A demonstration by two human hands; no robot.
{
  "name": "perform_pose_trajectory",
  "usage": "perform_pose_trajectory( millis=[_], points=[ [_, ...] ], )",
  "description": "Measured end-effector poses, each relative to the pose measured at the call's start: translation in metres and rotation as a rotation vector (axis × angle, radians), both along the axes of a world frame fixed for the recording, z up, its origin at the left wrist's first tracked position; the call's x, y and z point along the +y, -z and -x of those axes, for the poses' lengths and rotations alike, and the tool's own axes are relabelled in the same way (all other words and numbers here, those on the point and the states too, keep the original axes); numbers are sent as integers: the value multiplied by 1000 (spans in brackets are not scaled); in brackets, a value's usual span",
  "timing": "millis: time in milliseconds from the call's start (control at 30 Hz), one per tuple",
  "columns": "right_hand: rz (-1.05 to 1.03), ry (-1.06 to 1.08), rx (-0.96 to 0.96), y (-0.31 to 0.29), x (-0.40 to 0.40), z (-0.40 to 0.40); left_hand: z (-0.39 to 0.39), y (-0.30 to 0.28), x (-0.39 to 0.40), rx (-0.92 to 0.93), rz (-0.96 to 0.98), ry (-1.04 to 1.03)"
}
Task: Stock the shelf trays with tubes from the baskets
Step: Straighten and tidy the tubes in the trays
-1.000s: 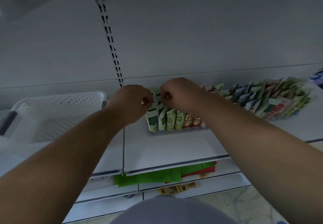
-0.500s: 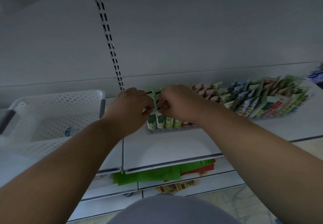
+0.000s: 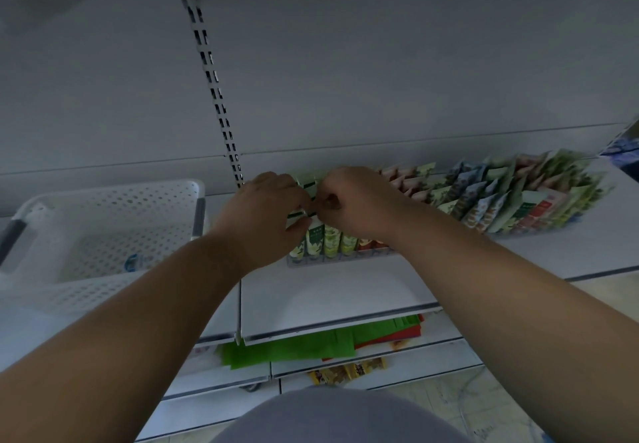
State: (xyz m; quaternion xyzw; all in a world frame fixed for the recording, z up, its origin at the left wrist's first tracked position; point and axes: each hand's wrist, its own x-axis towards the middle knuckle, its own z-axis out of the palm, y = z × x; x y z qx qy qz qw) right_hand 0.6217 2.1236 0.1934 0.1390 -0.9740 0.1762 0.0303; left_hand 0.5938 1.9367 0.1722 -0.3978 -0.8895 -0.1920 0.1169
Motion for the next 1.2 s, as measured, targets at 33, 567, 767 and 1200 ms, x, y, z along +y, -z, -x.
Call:
perform_pose_trajectory(
  millis=[33, 567, 767, 1200],
  points=[
    [32, 15, 14, -2, 4, 0, 0, -1, 1, 6, -1, -2],
    [-83, 18, -22, -3, 26, 22, 26, -16, 27, -66, 105, -53],
    [-45, 38, 2, -3, 29, 19, 30, -17, 32, -96, 148, -59],
    [130, 169, 198, -20, 69, -6, 26, -19, 35, -59, 44, -106]
  ],
)
